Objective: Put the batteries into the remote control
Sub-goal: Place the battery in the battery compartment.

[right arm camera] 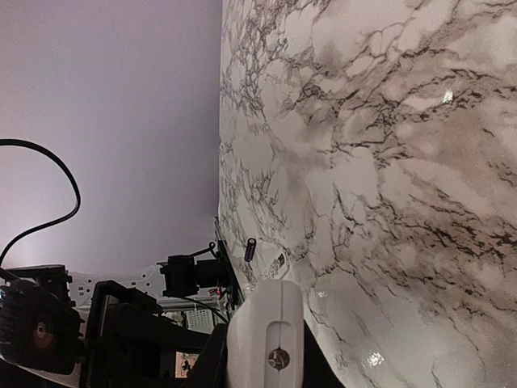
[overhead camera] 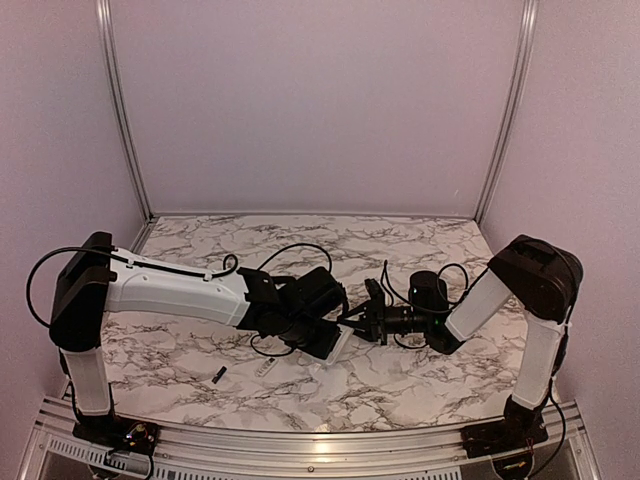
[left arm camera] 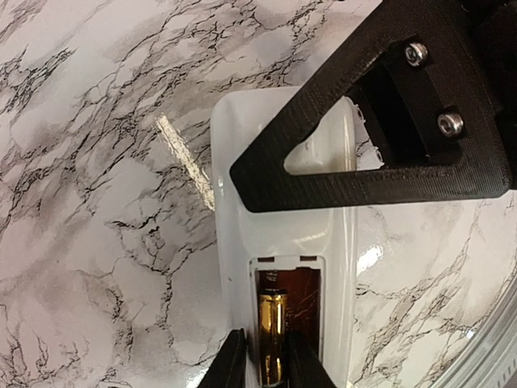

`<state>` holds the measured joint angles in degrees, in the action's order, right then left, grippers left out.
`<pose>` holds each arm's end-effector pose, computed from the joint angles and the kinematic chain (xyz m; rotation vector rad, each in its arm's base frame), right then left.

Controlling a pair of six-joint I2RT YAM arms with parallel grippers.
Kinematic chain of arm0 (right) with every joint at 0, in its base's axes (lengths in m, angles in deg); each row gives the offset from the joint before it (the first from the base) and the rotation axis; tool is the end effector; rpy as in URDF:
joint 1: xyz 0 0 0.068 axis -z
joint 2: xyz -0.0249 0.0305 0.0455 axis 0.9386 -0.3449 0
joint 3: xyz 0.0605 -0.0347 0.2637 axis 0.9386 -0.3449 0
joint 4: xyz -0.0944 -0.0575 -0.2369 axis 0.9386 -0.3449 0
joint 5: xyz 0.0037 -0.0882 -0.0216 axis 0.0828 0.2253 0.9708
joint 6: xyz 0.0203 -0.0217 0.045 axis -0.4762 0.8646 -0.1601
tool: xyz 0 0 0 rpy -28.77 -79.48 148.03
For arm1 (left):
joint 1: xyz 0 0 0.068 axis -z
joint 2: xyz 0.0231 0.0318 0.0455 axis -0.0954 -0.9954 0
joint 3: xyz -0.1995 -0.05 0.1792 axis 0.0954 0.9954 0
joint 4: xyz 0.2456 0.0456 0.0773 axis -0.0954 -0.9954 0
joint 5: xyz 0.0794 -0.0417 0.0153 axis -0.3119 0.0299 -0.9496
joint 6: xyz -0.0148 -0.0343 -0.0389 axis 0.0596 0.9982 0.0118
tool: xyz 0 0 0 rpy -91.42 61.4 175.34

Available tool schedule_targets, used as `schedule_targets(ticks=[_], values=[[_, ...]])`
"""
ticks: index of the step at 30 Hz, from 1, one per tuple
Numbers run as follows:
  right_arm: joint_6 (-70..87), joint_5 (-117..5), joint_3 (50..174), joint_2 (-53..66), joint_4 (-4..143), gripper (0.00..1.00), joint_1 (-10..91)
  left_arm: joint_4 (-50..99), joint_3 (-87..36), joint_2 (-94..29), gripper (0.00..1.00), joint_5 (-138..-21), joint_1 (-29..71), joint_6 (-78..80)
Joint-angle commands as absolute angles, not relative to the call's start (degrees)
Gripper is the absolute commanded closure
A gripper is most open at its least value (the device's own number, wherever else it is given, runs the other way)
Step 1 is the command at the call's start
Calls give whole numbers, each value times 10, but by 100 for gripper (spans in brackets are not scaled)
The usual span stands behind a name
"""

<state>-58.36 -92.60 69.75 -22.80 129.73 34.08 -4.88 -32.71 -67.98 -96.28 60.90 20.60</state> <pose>0.2455 0.2075 0.1068 0.0954 2.3429 1.8809 0.1695 -0.3748 0.1918 0.7498 2.5284 -0.4313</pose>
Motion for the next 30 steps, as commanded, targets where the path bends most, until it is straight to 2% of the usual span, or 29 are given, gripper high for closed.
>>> schedule_targets(ticks=[1,6,20,23,30], values=[[-596,-937,701,-231,1333,100,333,-72,-335,-694,80,-974,608,209],[-596,-938,700,-232,1333,100,332,-72,-339,-694,79,-977,608,210],[-594,-939,694,-228,1335,100,333,-74,-360,-691,65,-973,603,198],[-594,-939,694,-230,1335,100,333,-54,-350,-672,59,-957,603,189],[-590,-941,696,-231,1331,100,333,-2,-306,-595,39,-957,602,166]])
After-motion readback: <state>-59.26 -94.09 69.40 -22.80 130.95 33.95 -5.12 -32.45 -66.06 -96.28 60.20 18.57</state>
